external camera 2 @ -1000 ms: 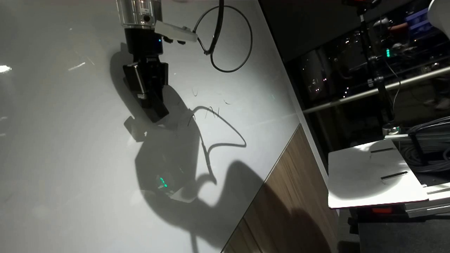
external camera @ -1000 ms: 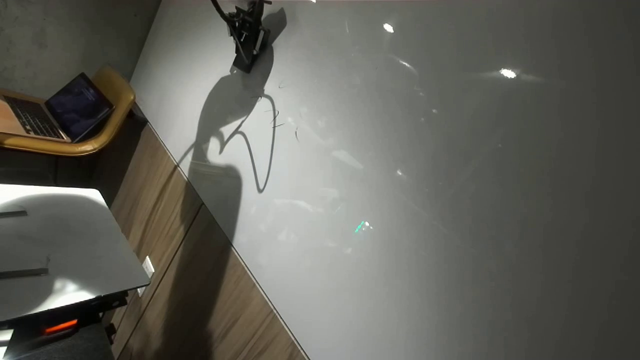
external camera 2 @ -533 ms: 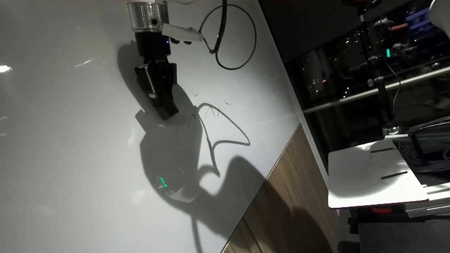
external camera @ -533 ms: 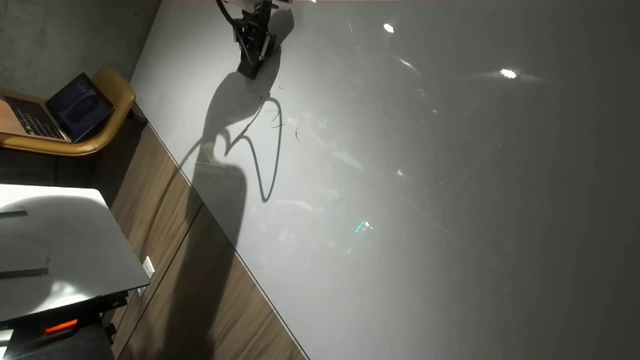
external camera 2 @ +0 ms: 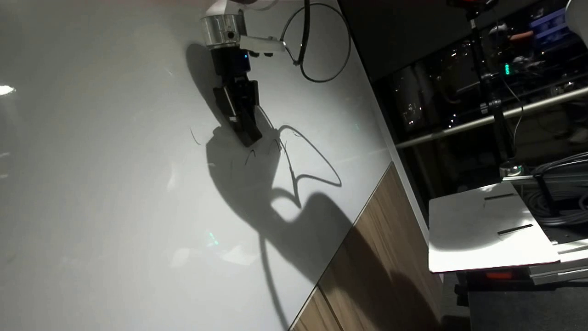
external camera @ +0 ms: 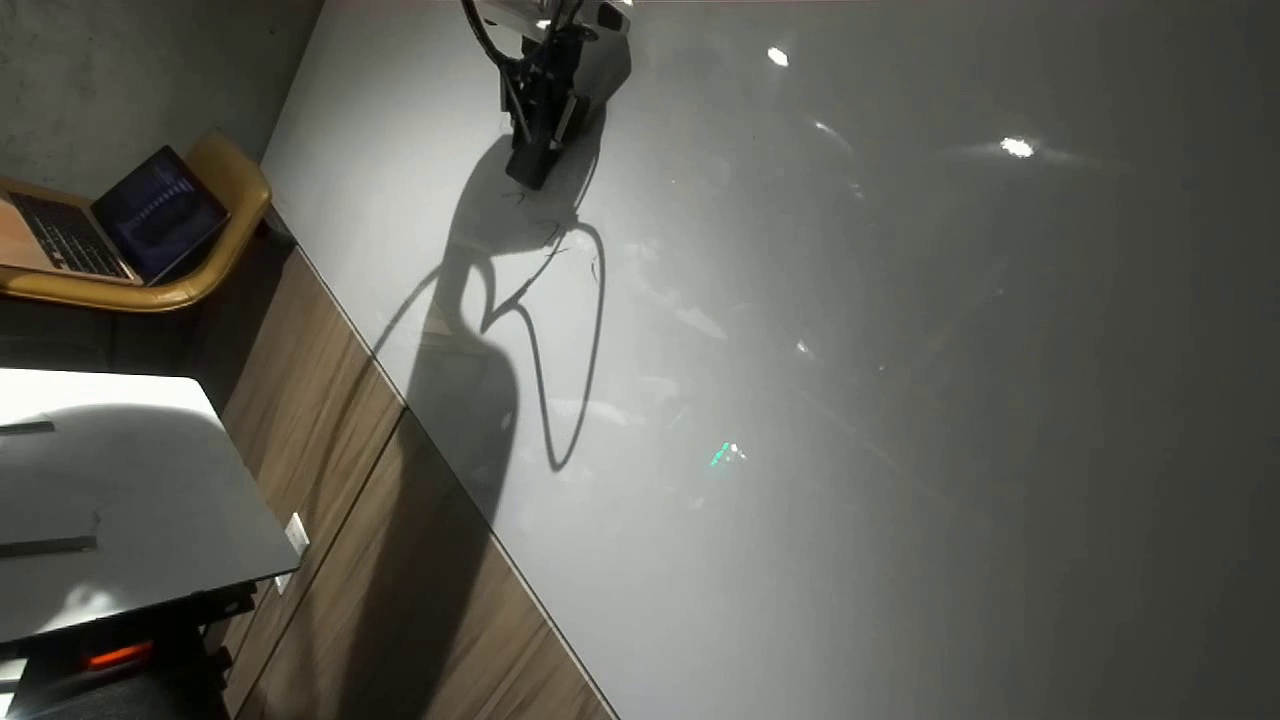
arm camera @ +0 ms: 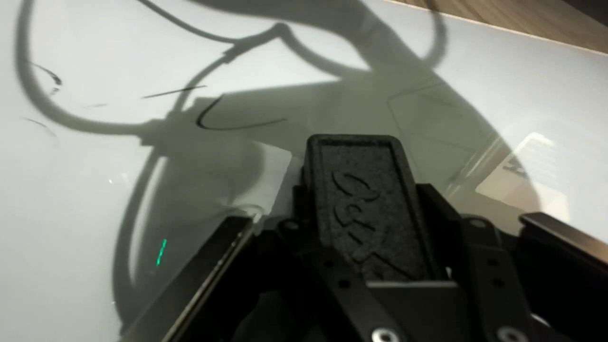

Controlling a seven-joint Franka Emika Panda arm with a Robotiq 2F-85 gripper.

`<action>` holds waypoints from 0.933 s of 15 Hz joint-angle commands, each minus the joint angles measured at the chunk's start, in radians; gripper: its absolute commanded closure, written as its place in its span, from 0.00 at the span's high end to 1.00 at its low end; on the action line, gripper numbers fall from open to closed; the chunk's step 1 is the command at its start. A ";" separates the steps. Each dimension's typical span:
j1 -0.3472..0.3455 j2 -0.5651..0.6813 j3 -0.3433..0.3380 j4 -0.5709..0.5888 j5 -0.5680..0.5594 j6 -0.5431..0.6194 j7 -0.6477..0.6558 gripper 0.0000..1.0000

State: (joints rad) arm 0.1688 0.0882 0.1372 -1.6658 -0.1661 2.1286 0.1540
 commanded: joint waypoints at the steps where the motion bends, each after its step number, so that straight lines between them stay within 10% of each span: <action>1: -0.076 0.024 -0.065 0.029 0.008 0.037 -0.076 0.32; 14: -0.191 0.022 -0.160 -0.004 0.026 0.026 -0.160 0.32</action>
State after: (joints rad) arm -0.0001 0.0325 -0.0015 -1.7337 -0.1451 2.0816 0.0272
